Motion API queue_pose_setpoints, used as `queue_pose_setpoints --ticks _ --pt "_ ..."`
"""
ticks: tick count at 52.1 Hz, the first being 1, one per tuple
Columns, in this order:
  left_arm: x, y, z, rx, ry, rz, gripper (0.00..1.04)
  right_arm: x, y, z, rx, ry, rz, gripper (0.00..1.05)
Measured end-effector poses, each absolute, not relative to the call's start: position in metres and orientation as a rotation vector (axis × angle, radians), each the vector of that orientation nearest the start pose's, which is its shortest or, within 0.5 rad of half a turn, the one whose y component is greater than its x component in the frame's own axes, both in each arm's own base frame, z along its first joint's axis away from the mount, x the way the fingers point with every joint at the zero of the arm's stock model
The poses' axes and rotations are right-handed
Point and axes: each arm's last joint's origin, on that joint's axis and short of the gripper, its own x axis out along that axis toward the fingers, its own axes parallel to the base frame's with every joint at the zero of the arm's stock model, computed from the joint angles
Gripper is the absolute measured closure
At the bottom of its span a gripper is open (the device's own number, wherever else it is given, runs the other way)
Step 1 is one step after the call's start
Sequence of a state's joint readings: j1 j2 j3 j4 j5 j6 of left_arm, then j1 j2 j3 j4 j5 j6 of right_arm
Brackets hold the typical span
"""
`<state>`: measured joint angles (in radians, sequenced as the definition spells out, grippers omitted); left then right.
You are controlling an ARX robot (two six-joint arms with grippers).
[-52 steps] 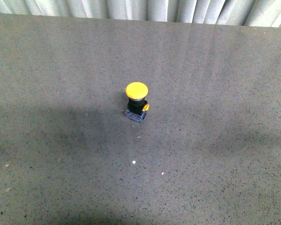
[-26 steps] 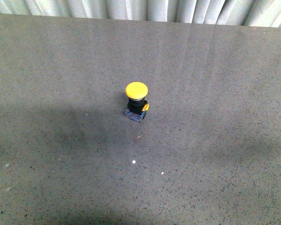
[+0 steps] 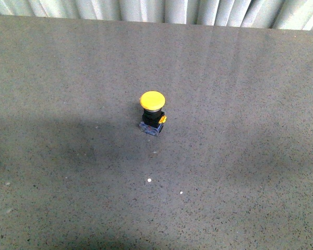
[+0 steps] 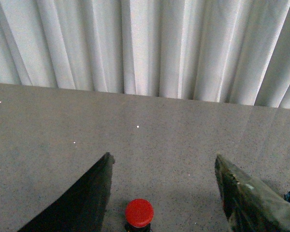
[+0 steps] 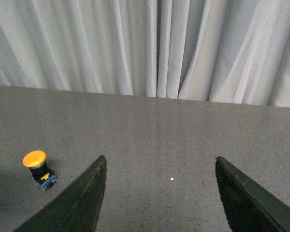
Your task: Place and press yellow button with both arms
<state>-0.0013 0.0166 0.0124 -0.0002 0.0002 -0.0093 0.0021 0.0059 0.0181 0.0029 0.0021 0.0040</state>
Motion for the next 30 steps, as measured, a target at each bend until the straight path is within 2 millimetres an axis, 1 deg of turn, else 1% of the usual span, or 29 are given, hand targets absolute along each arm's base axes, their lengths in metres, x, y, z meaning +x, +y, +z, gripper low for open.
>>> queue_pose_setpoints --ticks 3,5,6,8,9,12,30 --pt "0.098 -0.0001 0.1664 -0.009 0.004 -0.002 0.24 0.0969 0.0002 0.1695 0.004 -0.015 0.0 0.26" --pt "0.098 -0.0001 0.1664 -0.009 0.004 -0.002 0.17 0.0969 0.0001 0.1695 0.004 -0.015 0.0 0.19" --pt "0.098 -0.0001 0.1664 -0.009 0.005 -0.002 0.16 0.0969 0.0002 0.1695 0.004 -0.015 0.0 0.18" --pt "0.098 -0.0001 0.1664 -0.009 0.004 -0.002 0.09 0.0969 0.0001 0.1696 0.004 -0.016 0.0 0.11" --pt "0.098 -0.0001 0.1664 -0.007 0.004 -0.002 0.08 0.0969 0.0001 0.1695 0.004 -0.015 0.0 0.08" --pt "0.098 -0.0001 0.1664 -0.007 0.004 -0.002 0.1 0.0969 0.0001 0.1695 0.004 -0.015 0.0 0.09" --pt "0.098 -0.0001 0.1664 -0.007 0.004 -0.002 0.09 0.0969 0.0002 0.1695 0.004 -0.015 0.0 0.09"
